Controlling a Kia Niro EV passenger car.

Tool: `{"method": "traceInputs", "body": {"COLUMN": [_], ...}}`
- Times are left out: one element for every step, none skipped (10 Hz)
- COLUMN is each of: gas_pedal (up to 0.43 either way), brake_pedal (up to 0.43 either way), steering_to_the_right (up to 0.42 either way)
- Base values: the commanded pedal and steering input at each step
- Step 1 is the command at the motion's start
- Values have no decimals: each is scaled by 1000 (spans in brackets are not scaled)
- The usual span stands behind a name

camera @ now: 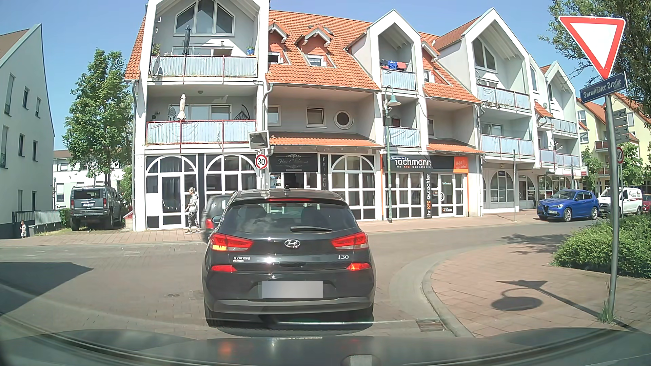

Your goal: Follow the waypoints while adhering to traffic rules and regulations

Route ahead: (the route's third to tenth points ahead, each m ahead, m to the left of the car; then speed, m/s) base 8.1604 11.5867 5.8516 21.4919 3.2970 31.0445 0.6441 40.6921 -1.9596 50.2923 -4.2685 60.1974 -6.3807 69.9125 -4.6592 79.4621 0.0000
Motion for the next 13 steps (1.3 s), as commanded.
{"method": "traceInputs", "body": {"gas_pedal": [0, 0, 0, 0, 0, 0, 0, 0, 0, 0, 0, 0, 0], "brake_pedal": [250, 250, 250, 250, 250, 250, 250, 250, 250, 250, 250, 250, 250], "steering_to_the_right": [-18, -18, -18, -18, -18, -18, -18, -18, -18, -18, -18, -18, -18]}}
